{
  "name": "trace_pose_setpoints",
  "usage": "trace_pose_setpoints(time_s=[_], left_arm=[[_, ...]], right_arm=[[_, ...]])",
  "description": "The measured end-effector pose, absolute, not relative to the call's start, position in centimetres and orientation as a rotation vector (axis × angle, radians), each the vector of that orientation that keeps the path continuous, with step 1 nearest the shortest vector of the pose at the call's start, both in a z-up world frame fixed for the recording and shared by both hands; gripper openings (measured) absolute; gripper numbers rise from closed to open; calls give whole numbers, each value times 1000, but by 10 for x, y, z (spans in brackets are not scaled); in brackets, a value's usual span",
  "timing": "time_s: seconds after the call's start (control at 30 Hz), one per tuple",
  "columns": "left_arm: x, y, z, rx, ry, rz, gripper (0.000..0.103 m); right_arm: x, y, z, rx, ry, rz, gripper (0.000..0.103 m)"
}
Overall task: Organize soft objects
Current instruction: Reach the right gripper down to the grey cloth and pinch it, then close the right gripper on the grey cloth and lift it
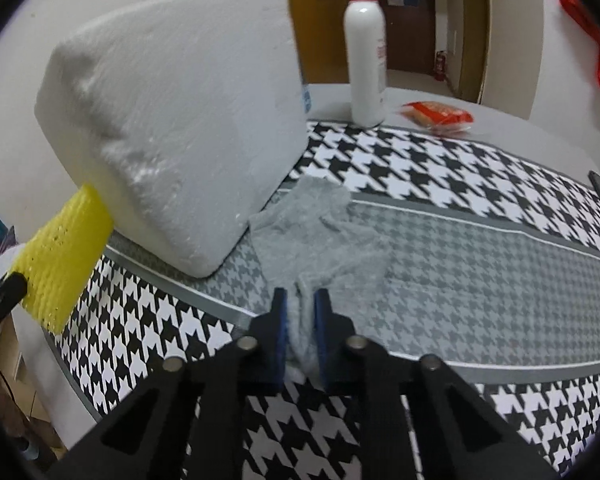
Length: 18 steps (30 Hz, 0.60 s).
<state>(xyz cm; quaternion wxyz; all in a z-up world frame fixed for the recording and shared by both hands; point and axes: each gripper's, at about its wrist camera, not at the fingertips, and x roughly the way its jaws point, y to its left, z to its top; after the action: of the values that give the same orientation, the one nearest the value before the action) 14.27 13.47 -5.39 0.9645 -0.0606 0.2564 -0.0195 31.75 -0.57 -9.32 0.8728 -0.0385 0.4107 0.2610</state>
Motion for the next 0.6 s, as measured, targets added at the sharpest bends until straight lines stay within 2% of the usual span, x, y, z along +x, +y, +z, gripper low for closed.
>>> trace_pose_setpoints(time_s=[0.4, 0.6], left_arm=[[138, 119, -43, -91, 505, -49, 10], [137, 111, -42, -79, 503, -56, 10]], right_arm=[[275, -37, -53, -31, 725, 552, 15], [270, -45, -62, -64, 748, 499, 15]])
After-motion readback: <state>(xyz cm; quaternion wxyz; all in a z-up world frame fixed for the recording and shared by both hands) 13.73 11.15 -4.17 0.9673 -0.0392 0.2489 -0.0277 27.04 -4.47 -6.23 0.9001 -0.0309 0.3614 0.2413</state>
